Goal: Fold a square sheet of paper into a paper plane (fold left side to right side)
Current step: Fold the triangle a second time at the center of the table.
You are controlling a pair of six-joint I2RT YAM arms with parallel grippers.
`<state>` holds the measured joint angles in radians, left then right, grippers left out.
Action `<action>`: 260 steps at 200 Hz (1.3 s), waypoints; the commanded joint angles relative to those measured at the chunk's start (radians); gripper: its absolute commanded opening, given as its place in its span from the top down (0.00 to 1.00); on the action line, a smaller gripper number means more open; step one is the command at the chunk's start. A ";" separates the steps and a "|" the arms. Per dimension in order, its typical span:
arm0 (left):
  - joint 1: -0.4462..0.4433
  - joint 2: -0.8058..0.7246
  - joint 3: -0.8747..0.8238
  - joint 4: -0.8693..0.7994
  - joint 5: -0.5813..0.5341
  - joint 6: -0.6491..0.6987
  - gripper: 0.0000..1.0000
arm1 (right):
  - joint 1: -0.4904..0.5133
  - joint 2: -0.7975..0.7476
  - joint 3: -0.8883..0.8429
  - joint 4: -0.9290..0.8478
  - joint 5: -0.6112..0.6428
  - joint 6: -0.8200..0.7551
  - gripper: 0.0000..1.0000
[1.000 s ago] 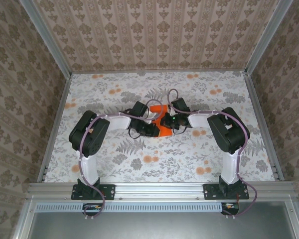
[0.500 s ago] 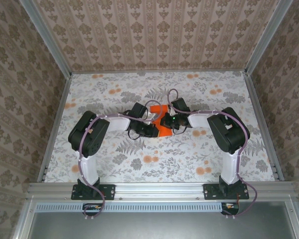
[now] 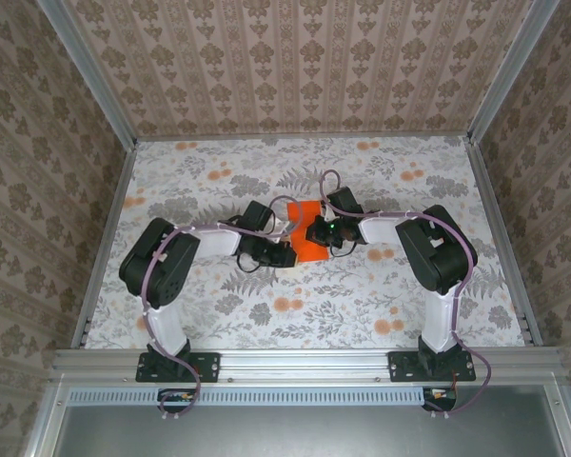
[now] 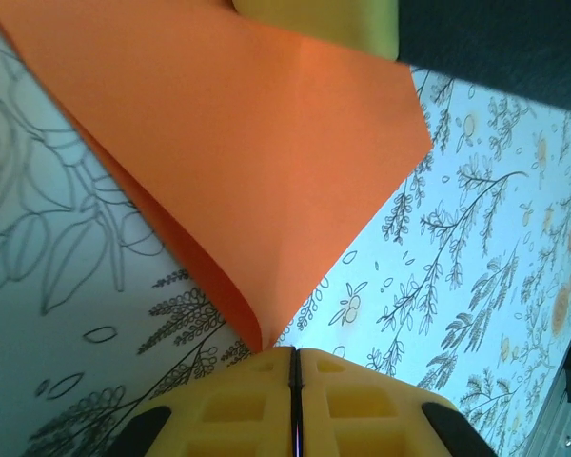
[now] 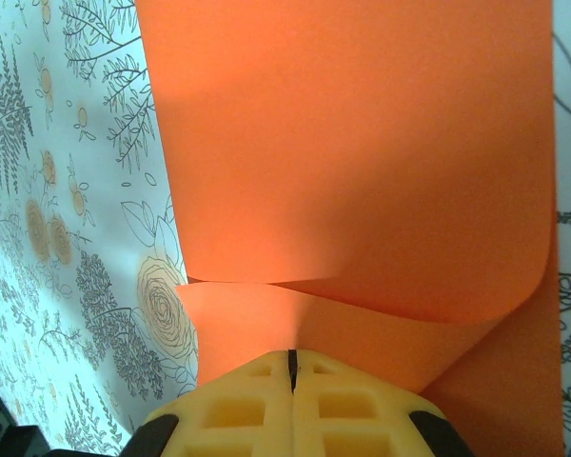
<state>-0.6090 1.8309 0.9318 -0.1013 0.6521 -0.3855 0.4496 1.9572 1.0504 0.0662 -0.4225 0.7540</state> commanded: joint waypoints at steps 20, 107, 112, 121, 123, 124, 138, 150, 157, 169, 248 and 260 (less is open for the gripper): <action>0.014 -0.029 0.050 -0.033 0.018 -0.010 0.88 | 0.004 0.030 -0.001 -0.094 0.034 -0.021 1.00; 0.008 0.092 0.124 -0.046 -0.025 0.013 0.86 | 0.004 0.025 0.000 -0.091 0.028 -0.019 1.00; 0.007 0.098 0.122 -0.046 -0.036 0.013 0.86 | 0.004 0.025 0.000 -0.089 0.027 -0.020 1.00; 0.002 0.104 0.120 -0.045 -0.042 0.015 0.86 | 0.004 0.021 0.002 -0.088 0.025 -0.019 1.00; 0.002 0.106 0.119 -0.046 -0.044 0.015 0.86 | 0.004 0.020 0.004 -0.086 0.024 -0.019 1.00; 0.002 0.106 0.120 -0.046 -0.045 0.015 0.86 | 0.005 0.020 0.004 -0.086 0.024 -0.019 1.00; -0.007 0.113 0.117 -0.058 -0.065 0.019 0.86 | 0.004 0.012 0.009 -0.079 0.017 -0.020 1.00; -0.013 0.117 0.114 -0.075 -0.094 0.023 0.86 | 0.005 -0.006 0.010 -0.069 0.016 -0.027 1.00; -0.018 0.119 0.111 -0.086 -0.109 0.026 0.86 | 0.004 -0.020 0.010 -0.067 0.020 -0.031 1.00; -0.023 0.118 0.105 -0.104 -0.135 0.030 0.86 | 0.004 -0.049 0.007 -0.065 0.029 -0.044 1.00; -0.044 0.120 0.103 -0.152 -0.211 0.049 0.88 | 0.064 -0.142 -0.110 0.037 0.008 -0.029 1.00; -0.047 0.122 0.103 -0.152 -0.212 0.048 0.89 | 0.072 -0.130 -0.108 0.047 0.006 -0.023 1.00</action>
<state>-0.6353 1.9083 1.0504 -0.1577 0.5354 -0.3702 0.4976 1.8233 0.9562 0.0799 -0.4149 0.7288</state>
